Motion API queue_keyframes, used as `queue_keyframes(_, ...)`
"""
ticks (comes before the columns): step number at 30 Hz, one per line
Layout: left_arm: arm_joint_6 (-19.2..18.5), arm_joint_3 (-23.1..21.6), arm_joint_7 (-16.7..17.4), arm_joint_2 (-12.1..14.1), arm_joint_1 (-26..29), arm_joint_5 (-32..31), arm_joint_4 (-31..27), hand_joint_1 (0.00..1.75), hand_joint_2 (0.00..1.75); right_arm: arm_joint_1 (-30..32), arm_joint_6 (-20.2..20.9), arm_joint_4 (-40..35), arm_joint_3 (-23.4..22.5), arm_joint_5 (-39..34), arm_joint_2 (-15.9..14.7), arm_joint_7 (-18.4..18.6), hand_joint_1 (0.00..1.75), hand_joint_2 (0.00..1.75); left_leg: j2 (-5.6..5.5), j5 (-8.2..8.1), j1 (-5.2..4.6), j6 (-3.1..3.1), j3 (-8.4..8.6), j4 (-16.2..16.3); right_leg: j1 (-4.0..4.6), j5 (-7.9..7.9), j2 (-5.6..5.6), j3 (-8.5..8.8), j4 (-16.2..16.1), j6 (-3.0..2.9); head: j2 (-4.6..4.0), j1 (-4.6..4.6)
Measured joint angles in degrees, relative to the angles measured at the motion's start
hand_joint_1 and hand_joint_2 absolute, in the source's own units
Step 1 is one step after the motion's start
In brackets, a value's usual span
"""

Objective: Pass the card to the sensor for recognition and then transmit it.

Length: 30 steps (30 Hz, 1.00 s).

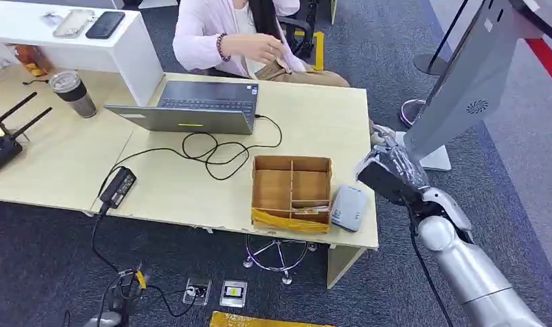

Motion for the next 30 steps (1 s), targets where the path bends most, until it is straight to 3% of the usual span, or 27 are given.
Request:
queue_keyframes(9,0.11,0.83,0.22,-0.04,-0.02,-0.42,0.00,0.00,0.00,0.15,0.59,7.88,0.98,-1.36,1.66,-3.78,1.75,1.75,-0.01,0.00,0.01,0.00,-0.03,-0.01,0.02,0.00,-0.01,0.01,0.01,0.00,0.00,0.00)
queue_keyframes(30,0.00,1.07,1.05,-0.42,-0.44,-1.49,0.00,0.00,0.00,-1.37,0.52,24.13,3.74,-0.90,4.94,-7.32,1.75,1.75,-0.01,0.00,0.01,0.00,-0.01,0.00,0.01,0.00,0.00,0.00,0.00,0.00,0.00,0.00)
